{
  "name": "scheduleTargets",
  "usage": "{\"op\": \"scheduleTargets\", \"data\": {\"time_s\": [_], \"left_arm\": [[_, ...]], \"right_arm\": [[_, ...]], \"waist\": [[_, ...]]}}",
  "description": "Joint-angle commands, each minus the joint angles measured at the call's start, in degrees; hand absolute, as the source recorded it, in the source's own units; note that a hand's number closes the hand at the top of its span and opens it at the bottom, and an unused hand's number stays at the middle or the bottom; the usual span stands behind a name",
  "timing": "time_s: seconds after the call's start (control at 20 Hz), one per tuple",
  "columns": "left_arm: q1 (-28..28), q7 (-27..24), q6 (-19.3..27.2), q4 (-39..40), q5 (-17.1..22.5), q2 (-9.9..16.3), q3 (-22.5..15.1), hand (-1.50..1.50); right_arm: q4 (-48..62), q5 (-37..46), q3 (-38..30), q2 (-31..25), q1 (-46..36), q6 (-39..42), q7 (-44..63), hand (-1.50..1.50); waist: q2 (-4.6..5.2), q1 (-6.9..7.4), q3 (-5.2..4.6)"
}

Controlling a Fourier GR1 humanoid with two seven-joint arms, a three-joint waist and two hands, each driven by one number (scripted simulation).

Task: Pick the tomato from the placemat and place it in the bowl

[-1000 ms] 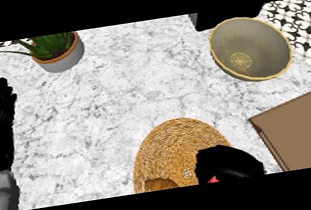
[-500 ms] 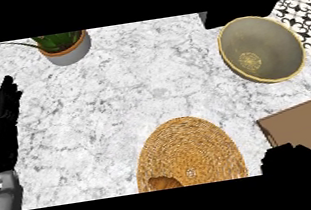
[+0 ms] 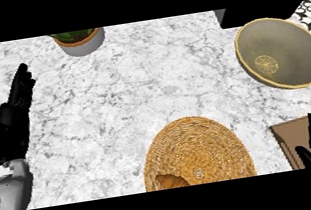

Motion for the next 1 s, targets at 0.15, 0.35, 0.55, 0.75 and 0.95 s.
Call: {"op": "scheduleTargets", "data": {"time_s": [0.15,0.35,0.55,0.75,0.95], "left_arm": [[-2.91,1.76,0.84,0.75,-1.79,-1.84,-1.4,0.0],[-2.35,1.54,-0.4,-1.15,-0.52,-1.48,-0.68,0.0],[-2.32,-0.28,0.13,1.42,-1.65,-2.47,-1.5,0.0],[-2.84,-1.69,-0.71,2.56,-0.85,-2.29,-0.86,0.0],[-2.32,-1.94,-0.66,2.41,-2.45,-3.22,-2.77,0.0]], "right_arm": [[22.06,-3.81,-6.04,0.74,-18.73,-0.42,-0.38,1.5],[35.82,4.88,-7.67,-1.17,-26.17,-5.78,-9.72,1.5],[48.3,11.94,-7.79,-2.46,-35.22,-12.74,-13.92,1.5],[59.49,17.85,-9.01,-4.12,-38.8,-20.82,-21.09,1.5],[74.44,22.02,-7.66,0.68,-45.54,-29.39,-25.18,1.5]], "waist": [[0.28,1.32,0.08],[0.34,2.02,0.13],[0.82,3.03,0.14],[0.98,2.9,0.16],[0.99,3.15,0.18]]}}
